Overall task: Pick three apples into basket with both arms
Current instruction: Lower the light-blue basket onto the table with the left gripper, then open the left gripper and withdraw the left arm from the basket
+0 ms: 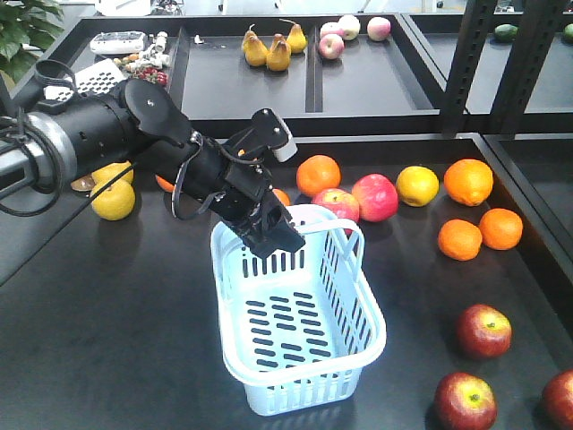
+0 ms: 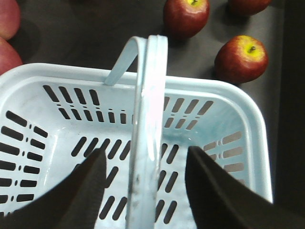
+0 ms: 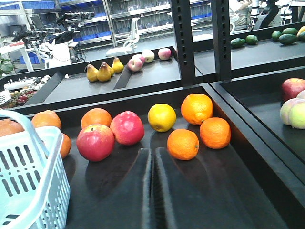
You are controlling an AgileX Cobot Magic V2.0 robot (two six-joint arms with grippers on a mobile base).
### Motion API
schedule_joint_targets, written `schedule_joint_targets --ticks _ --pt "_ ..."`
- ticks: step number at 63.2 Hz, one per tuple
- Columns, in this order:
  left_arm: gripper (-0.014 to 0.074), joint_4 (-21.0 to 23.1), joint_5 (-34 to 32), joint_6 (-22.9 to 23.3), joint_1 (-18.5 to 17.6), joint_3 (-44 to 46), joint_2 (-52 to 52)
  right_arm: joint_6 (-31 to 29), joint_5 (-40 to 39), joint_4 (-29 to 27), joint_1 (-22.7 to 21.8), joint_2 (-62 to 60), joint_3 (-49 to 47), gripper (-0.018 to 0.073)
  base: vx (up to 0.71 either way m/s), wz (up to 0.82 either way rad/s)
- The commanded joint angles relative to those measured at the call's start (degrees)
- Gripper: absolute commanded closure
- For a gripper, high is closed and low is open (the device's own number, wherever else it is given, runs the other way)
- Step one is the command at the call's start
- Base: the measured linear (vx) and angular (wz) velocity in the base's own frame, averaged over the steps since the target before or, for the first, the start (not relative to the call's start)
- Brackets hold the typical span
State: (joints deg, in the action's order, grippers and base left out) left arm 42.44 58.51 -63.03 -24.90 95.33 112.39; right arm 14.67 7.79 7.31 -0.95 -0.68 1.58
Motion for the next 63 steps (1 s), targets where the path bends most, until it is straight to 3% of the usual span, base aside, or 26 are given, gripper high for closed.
schedule_joint_targets --ticks 1,16,26,33,41,50,63 --pt "0.0212 3.29 0.29 0.59 -0.09 2.11 -5.54 -0.29 -4.25 0.12 -0.21 -0.77 0.84 0.0564 0.00 0.00" --pt "0.0213 2.76 2.82 2.11 -0.09 2.11 -11.62 -0.29 -4.25 0.12 -0.21 -0.77 0.84 0.0564 0.00 0.00" --pt "0.0239 -3.03 6.92 8.25 -0.09 2.11 -15.70 -0.29 -4.25 0.12 -0.21 -0.77 0.84 0.0564 0.00 0.00" --pt "0.0303 -8.80 9.99 14.39 -0.09 2.11 -18.20 -0.29 -4.25 0.12 -0.21 -0.77 0.84 0.0564 0.00 0.00" --pt "0.0441 -14.90 13.01 20.31 -0.09 1.89 -21.08 -0.29 -4.25 0.12 -0.21 -0.77 0.84 0.0564 0.00 0.00" --pt "0.0607 -15.87 13.01 22.59 -0.09 -0.42 -26.21 -0.29 -4.25 0.12 -0.21 -0.77 0.84 0.0564 0.00 0.00" --pt "0.0604 -15.95 11.67 22.98 -0.09 -8.95 -37.41 -0.29 -4.25 0.12 -0.21 -0.77 0.84 0.0564 0.00 0.00"
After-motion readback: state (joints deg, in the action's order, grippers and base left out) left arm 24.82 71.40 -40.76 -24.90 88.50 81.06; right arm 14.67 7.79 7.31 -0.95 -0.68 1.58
